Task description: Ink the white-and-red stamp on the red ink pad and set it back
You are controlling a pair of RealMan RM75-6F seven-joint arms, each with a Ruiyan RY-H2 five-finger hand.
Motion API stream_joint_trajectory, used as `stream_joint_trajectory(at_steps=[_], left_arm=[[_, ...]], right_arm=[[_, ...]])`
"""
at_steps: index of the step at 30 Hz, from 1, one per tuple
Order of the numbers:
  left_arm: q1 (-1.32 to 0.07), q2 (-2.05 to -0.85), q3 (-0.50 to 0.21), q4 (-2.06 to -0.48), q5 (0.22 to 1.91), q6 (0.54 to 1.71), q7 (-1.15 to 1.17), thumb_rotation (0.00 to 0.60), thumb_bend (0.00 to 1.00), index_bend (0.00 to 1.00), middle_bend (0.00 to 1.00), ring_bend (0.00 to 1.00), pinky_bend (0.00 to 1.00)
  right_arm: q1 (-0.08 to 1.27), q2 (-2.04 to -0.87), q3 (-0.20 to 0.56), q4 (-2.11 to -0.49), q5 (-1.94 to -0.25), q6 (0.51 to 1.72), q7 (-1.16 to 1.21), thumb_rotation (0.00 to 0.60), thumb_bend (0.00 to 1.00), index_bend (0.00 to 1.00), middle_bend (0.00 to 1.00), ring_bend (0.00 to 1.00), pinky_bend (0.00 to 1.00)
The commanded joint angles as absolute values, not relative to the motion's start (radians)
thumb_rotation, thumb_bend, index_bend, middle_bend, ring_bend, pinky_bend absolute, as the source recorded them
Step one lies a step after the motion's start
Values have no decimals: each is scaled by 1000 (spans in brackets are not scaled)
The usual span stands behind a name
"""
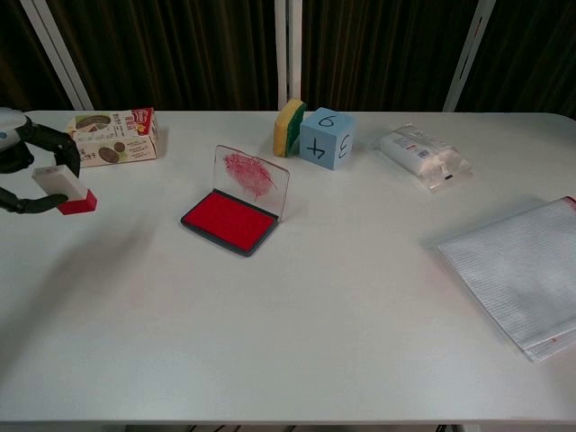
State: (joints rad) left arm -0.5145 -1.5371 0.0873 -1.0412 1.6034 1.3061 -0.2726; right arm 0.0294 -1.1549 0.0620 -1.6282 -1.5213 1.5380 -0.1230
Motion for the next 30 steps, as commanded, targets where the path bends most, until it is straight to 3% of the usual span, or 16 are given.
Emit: stream_joint_trajectory(at_steps=[1, 30], left_arm=[[-469, -1589, 120, -962, 1626, 1336, -315, 600, 468, 637, 666, 984, 1000], [-424, -1770, 143, -650, 1681, 1318, -418, 600, 459, 615, 644, 984, 1000]], right_arm=[[28, -1154, 60, -1634, -1525, 1541, -130, 600, 198, 0, 0, 0, 0], [27, -1154, 59, -1648, -1517, 1536, -152, 600, 199, 0, 0, 0, 0]])
